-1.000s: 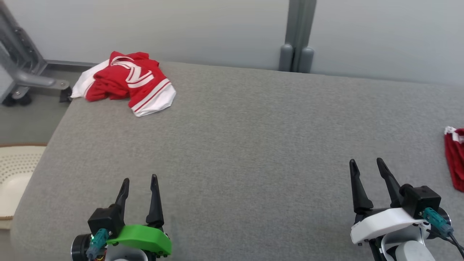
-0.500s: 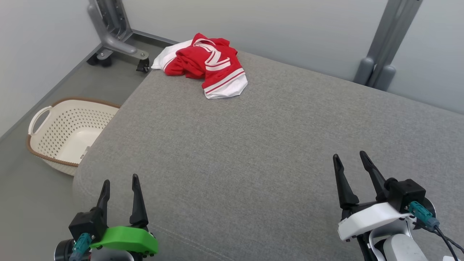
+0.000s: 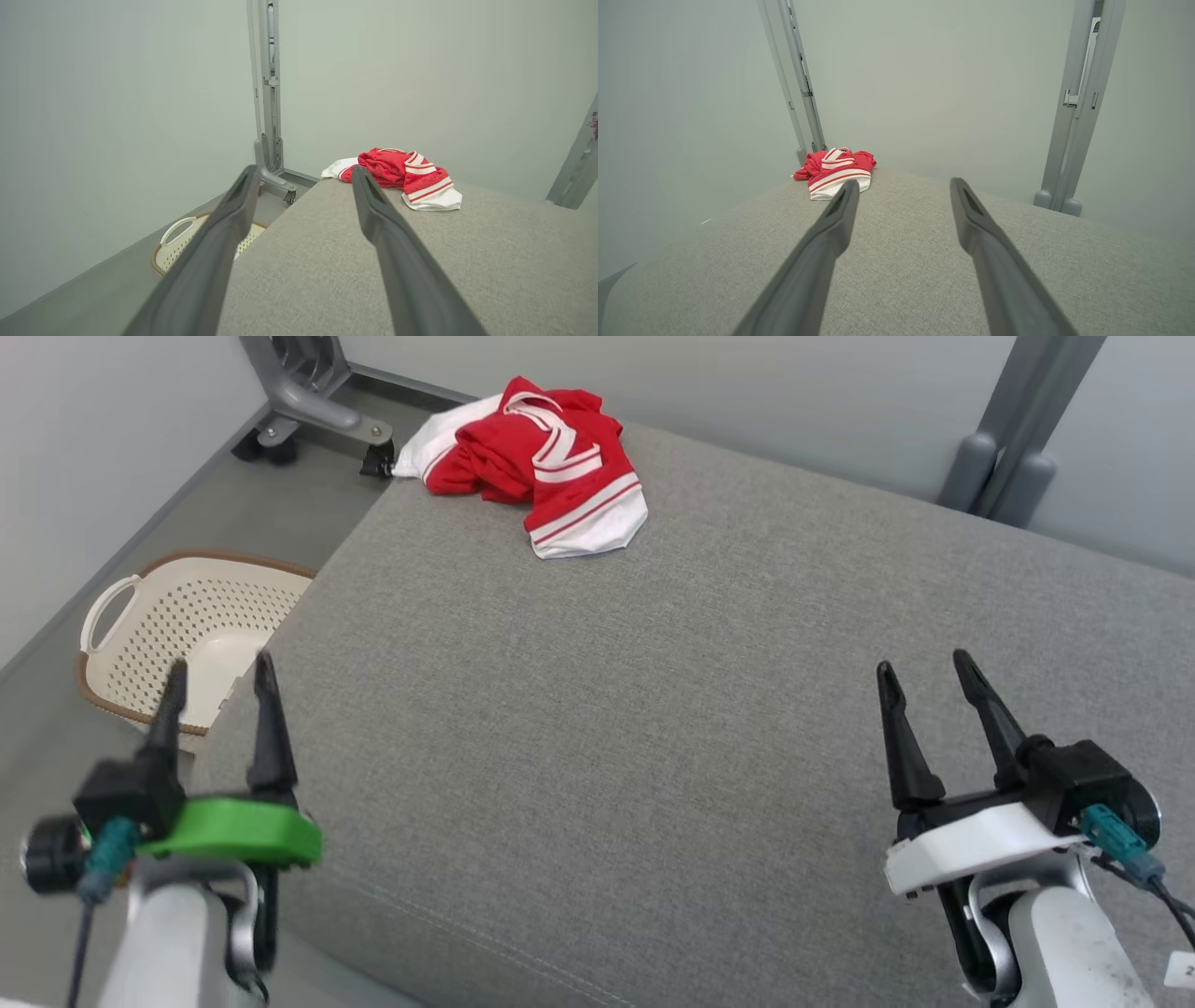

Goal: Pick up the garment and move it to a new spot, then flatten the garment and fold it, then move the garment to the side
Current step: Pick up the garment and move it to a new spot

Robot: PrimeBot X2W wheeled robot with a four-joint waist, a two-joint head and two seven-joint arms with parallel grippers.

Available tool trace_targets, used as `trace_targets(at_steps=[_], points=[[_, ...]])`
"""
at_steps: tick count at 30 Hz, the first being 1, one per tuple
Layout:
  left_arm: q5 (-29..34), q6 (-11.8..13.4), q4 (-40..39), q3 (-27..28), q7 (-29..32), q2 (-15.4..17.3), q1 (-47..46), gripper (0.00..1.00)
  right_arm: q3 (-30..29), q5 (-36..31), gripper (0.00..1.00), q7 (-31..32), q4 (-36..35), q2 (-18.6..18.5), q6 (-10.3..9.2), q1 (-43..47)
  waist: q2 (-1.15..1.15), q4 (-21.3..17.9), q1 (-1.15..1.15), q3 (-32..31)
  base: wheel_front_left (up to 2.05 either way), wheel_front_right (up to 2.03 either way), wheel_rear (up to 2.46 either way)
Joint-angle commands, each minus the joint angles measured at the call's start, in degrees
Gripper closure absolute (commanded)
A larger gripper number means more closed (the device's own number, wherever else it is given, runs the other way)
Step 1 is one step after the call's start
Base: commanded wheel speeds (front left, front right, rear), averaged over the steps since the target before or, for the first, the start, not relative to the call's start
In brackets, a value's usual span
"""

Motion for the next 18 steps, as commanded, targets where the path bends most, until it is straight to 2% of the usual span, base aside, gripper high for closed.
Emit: trace_targets(at_steps=[1, 6, 12, 18], points=[[0.6, -0.7, -0.4, 0.0, 0.6, 1.4, -4.7, 0.0, -0.3, -1.2, 0.0, 0.4, -1.4, -0.2, -0.04, -1.3, 0.0, -4.1, 0.0, 5.9, 0.0, 0.0, 0.0], [2.4, -3.0, 0.9, -0.6, 4.6, 6.5, -19.2, 0.0, 0.1, -3.5, 0.0, 2.0, -6.2, -0.3, -0.04, -4.3, 0.0, -8.4, 0.0, 12.3, 0.0, 0.0, 0.0], [4.6, -5.4, 7.6, -2.3, 9.0, 11.9, -35.4, 0.0, 1.3, -4.5, 0.0, 2.9, -11.2, -0.2, -0.04, -7.8, 0.0, -14.9, 0.0, 19.6, 0.0, 0.0, 0.0], [3.6, -6.8, 18.1, -3.3, 12.4, 13.5, -46.4, 0.0, 1.2, -4.6, 0.0, 3.0, -15.9, -0.2, -0.04, -9.8, 0.0, -20.4, 0.0, 26.0, 0.0, 0.0, 0.0]])
